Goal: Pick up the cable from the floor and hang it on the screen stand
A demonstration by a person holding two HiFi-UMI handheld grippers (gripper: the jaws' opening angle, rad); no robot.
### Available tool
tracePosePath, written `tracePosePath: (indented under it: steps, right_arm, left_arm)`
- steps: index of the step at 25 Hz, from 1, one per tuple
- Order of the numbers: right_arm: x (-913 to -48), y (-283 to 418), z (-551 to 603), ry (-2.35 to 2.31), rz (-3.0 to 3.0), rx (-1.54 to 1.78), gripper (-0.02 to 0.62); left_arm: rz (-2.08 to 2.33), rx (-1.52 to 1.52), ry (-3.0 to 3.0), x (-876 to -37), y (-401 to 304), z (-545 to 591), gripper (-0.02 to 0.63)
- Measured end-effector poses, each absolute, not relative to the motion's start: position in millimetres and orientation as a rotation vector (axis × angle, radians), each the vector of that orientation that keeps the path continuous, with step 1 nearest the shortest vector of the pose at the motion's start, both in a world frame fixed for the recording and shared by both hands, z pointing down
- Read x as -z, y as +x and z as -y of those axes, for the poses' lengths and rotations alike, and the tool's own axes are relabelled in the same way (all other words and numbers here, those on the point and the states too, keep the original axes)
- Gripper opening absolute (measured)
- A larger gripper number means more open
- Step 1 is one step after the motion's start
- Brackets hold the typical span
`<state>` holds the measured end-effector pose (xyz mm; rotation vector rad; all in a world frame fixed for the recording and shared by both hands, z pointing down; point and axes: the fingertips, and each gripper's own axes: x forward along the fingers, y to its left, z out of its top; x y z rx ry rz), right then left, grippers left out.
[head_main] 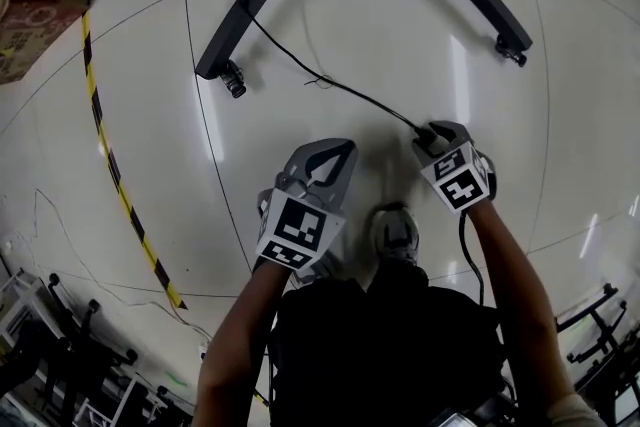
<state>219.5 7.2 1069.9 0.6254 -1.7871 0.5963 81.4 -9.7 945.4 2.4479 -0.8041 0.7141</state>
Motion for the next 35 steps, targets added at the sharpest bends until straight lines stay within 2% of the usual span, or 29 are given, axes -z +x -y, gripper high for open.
tracePosePath:
  steps: [2, 8, 16, 19, 26, 29, 35]
  right_arm:
    - [-1069.9, 220.5, -7.8, 0.627, 1.778, -0.602, 0.138]
    - [-1027.2, 207.8, -11.9, 0.657, 1.879, -0.835, 0.135]
    - [-896.7, 136.9, -30.5, 0.535, 2.012, -1.410, 0.135]
    - [-841.6, 114.4, -39.3, 0.469, 2.000, -1.517, 0.135]
    - [-695.6, 71.8, -37.9, 0.370, 2.143, -1.352, 0.135]
    - [-619.9, 45.4, -24.0, 0.321, 2.257, -1.254, 0.135]
    - [-478.8, -0.9, 7.5, 0.251, 2.434, -1.263, 0.135]
  left_arm:
    - [0.794, -0.709, 2.429, -948.6, 79.7, 6.3, 0.018]
    - [0.843, -0.642, 2.354, -938.7, 65.8, 1.2, 0.018]
    - [0.921, -0.586, 2.209, -878.1, 24.0, -18.0, 0.018]
    - [0.935, -0.582, 2.157, -841.5, 11.1, -33.3, 0.018]
    - [1.071, -0.511, 2.119, -708.3, -23.2, -40.0, 0.018]
    - [1.184, -0.431, 2.138, -631.7, -40.5, -24.0, 0.018]
    - [1.384, -0.298, 2.240, -475.3, -71.2, 12.4, 0.018]
